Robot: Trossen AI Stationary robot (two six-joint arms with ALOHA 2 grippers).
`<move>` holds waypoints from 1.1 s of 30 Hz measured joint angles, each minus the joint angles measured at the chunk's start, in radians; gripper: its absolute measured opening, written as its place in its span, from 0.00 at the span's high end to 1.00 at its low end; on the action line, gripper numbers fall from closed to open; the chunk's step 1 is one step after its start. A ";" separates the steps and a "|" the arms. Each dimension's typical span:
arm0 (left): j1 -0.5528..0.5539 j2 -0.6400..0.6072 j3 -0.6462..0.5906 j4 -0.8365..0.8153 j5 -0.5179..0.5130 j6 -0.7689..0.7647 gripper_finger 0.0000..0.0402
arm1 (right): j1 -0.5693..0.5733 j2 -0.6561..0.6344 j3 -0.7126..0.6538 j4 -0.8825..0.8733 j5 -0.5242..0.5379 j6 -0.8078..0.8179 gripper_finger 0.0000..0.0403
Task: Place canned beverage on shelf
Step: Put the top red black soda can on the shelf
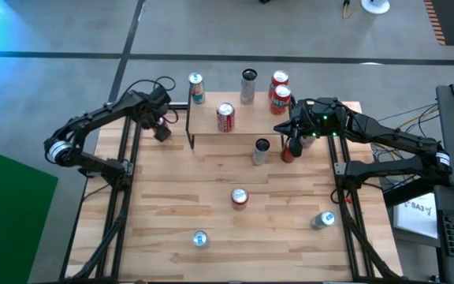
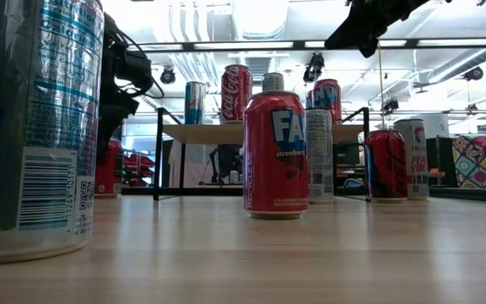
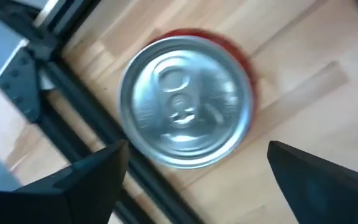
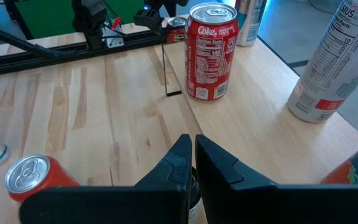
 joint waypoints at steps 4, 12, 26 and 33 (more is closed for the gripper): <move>0.001 -0.008 0.010 0.021 0.057 0.019 0.02 | 0.000 0.000 0.000 0.000 0.000 0.000 0.97; 0.000 -0.010 0.010 0.055 0.056 0.031 0.06 | 0.000 0.000 0.000 0.000 0.000 0.002 0.97; 0.023 0.029 0.000 0.176 0.017 0.022 0.07 | 0.000 0.000 0.000 0.000 0.000 0.021 0.97; 0.023 0.031 -0.003 0.162 -0.027 0.013 0.18 | 0.000 0.000 0.000 0.000 0.001 0.020 0.97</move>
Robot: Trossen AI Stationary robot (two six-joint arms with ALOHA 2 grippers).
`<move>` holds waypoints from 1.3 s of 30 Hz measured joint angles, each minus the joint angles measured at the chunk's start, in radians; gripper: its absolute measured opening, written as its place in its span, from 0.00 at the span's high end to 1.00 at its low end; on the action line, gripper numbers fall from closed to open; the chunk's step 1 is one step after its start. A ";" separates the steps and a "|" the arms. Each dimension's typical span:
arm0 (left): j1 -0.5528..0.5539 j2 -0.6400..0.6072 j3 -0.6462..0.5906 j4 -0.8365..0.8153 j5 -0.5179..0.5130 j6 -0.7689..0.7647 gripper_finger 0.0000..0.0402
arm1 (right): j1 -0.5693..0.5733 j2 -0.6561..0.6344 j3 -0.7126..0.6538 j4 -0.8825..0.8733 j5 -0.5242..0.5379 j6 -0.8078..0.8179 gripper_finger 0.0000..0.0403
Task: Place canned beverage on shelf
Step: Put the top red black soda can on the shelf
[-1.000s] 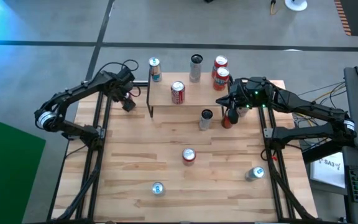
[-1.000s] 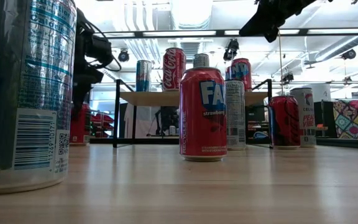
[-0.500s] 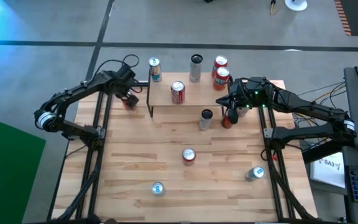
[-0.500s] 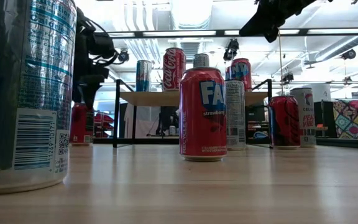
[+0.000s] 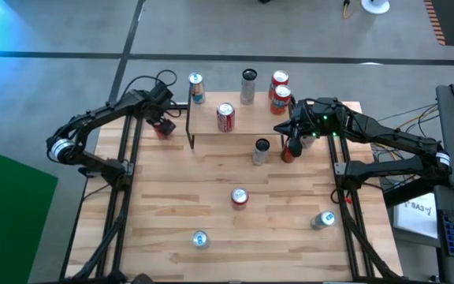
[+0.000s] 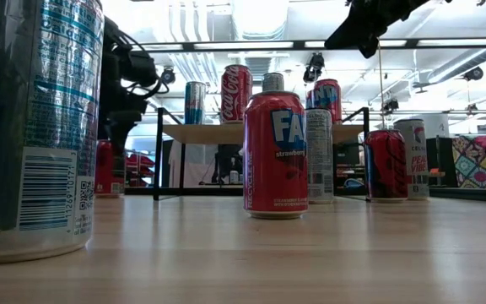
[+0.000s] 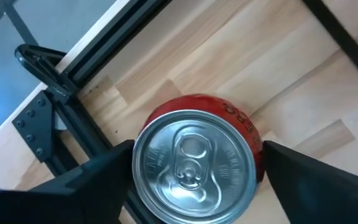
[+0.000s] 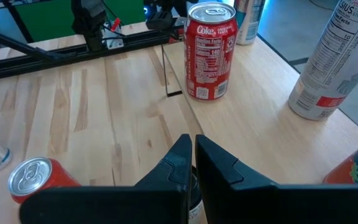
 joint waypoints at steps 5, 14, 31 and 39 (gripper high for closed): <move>0.000 -0.002 0.000 -0.005 -0.004 -0.005 0.30 | 0.000 0.000 0.000 0.000 0.001 -0.001 0.97; 0.000 -0.002 0.000 -0.019 -0.004 -0.007 0.30 | 0.000 0.000 0.000 0.000 0.001 -0.002 0.97; -0.014 -0.058 0.130 -0.208 0.000 -0.041 0.30 | 0.000 0.000 0.000 0.000 0.000 -0.002 0.97; -0.057 -0.090 0.254 -0.306 -0.003 -0.036 0.30 | 0.000 0.000 0.000 0.000 0.000 -0.013 0.97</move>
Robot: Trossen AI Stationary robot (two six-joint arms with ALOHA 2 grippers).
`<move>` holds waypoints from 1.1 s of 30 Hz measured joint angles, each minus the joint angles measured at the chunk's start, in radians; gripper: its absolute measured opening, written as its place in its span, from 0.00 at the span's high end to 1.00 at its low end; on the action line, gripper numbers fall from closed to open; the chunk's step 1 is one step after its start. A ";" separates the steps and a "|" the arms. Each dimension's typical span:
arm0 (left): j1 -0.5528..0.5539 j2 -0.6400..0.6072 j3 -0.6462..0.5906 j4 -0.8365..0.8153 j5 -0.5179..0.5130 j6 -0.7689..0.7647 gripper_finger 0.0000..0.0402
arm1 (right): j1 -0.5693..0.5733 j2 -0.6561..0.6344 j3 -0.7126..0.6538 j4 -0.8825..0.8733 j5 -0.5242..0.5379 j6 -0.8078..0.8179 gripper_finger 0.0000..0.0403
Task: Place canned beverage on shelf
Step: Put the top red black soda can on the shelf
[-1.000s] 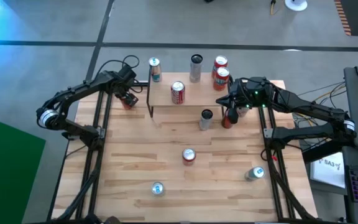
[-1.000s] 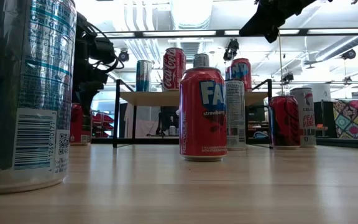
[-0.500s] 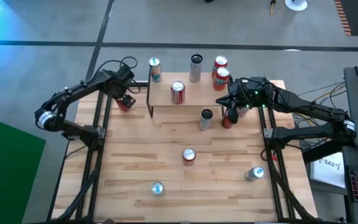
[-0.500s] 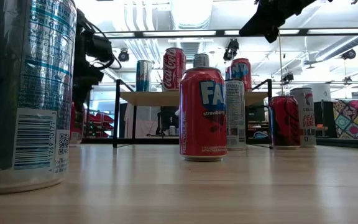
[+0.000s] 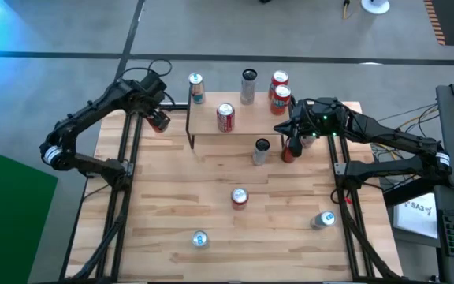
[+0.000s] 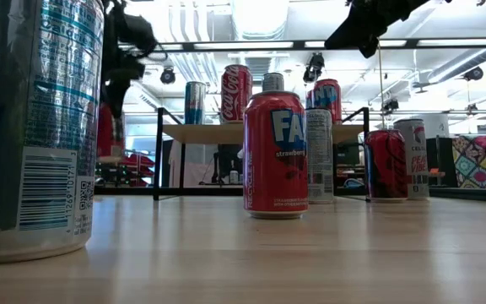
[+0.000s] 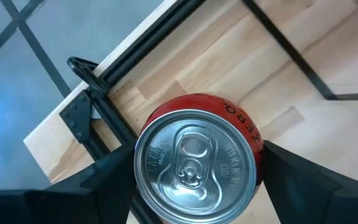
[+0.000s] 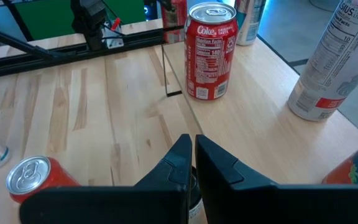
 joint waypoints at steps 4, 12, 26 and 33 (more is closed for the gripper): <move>-0.038 -0.028 0.072 -0.047 -0.001 -0.007 0.30 | 0.000 0.000 0.000 0.000 0.000 -0.002 0.97; -0.179 -0.097 0.216 -0.073 0.003 -0.064 0.30 | 0.000 0.000 0.000 0.019 0.000 -0.002 0.97; -0.470 -0.114 0.355 -0.082 0.002 -0.213 0.30 | 0.035 0.000 0.000 0.103 -0.002 -0.013 0.97; -0.565 -0.105 0.353 0.024 0.005 -0.260 0.30 | 0.104 0.000 0.000 0.136 -0.001 -0.056 0.97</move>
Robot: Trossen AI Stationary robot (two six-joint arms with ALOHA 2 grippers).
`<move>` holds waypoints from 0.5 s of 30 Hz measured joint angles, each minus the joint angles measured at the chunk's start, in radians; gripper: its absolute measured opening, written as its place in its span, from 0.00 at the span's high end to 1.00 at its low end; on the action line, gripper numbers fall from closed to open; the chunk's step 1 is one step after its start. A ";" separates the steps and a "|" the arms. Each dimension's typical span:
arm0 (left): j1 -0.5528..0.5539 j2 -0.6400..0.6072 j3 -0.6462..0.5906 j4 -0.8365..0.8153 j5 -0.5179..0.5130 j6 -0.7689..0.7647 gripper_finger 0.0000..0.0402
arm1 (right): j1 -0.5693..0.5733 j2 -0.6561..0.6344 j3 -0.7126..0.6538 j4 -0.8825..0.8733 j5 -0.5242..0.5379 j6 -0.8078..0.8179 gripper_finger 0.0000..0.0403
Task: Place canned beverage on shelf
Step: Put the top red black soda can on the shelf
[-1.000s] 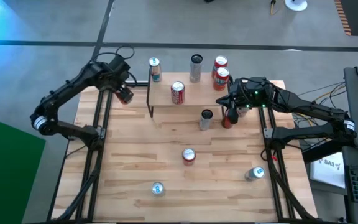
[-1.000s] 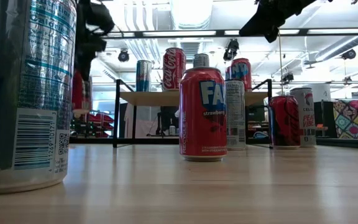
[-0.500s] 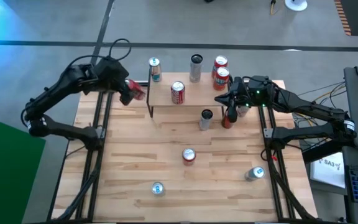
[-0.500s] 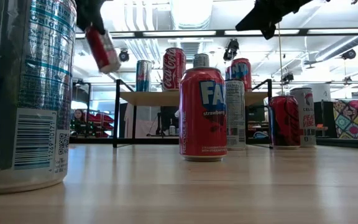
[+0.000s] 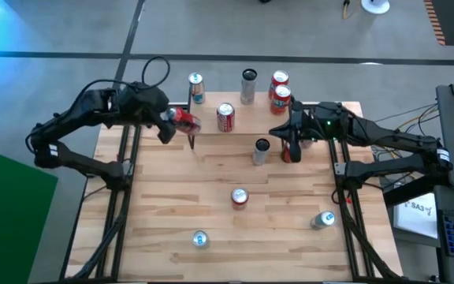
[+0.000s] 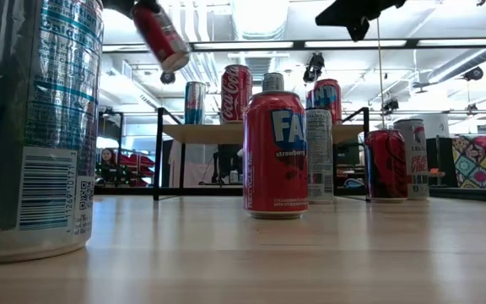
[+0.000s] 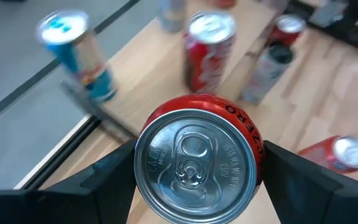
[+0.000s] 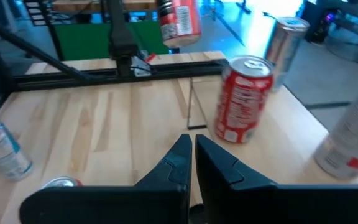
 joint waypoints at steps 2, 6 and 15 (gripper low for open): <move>-0.027 0.013 0.006 0.016 0.004 -0.004 0.30 | 0.017 0.000 0.000 0.008 0.009 -0.011 0.97; -0.066 0.029 0.022 0.039 0.001 -0.018 0.30 | 0.050 0.000 0.000 0.041 0.098 -0.042 0.97; -0.117 0.048 0.029 0.171 0.001 -0.048 0.30 | 0.095 0.018 0.000 0.203 0.169 -0.179 0.97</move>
